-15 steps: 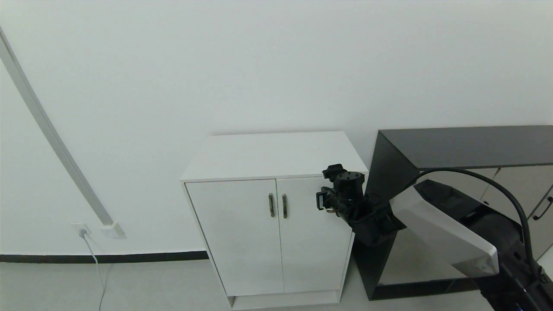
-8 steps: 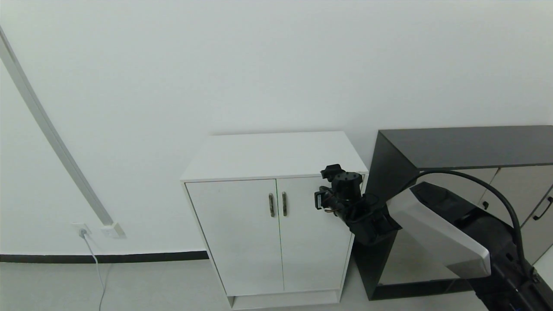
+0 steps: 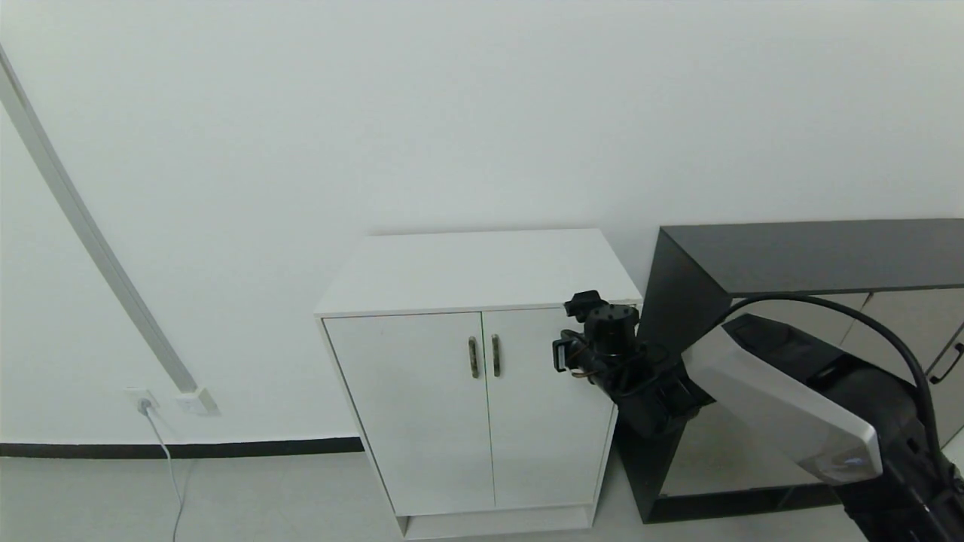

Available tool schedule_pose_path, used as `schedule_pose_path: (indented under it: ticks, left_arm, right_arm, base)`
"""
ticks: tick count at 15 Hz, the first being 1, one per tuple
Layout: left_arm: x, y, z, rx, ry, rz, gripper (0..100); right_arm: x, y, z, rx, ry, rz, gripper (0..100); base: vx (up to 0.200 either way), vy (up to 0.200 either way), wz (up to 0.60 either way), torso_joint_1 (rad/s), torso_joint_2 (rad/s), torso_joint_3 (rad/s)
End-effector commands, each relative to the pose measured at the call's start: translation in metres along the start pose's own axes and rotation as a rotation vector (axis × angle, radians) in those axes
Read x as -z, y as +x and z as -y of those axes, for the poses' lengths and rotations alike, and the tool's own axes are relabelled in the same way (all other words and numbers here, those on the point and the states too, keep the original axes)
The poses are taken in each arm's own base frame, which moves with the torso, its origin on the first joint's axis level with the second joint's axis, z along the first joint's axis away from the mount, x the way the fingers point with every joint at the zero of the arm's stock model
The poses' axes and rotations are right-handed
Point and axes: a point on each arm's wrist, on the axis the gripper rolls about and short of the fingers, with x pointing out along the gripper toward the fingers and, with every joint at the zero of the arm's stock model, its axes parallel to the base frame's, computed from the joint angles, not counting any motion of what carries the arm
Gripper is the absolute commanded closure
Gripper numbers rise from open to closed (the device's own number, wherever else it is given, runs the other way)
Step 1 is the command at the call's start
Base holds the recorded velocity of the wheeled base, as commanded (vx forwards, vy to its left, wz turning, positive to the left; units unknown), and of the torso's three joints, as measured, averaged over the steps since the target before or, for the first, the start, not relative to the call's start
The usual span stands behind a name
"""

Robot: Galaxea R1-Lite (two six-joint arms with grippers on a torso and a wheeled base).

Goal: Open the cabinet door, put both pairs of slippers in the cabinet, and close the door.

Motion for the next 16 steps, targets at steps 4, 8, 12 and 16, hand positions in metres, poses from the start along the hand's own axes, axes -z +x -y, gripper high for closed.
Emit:
schedule_pose_path:
  ticks: [4, 8, 12, 16]
  left_arm:
    - [0.0, 0.0, 0.0, 0.0, 0.0, 0.0, 100]
    - [0.0, 0.0, 0.0, 0.0, 0.0, 0.0, 100]
    - [0.0, 0.0, 0.0, 0.0, 0.0, 0.0, 100]
    - [0.0, 0.0, 0.0, 0.0, 0.002, 0.0, 100]
  right_arm:
    - [-0.031, -0.063, 0.024, 0.025, 0.017, 0.048, 100]
    - [-0.046, -0.105, 0.073, 0.161, 0.045, 0.076, 100]
    - [-0.039, -0.154, 0.124, 0.32, 0.067, 0.061, 100]
    - [-0.028, -0.207, 0.163, 0.497, 0.088, 0.06, 100]
  base:
    - [0.0, 0.0, 0.0, 0.0, 0.0, 0.0]
    - [0.0, 0.0, 0.0, 0.0, 0.0, 0.0]
    - [0.0, 0.0, 0.0, 0.0, 0.0, 0.0]
    - [0.0, 0.0, 0.0, 0.0, 0.0, 0.0]
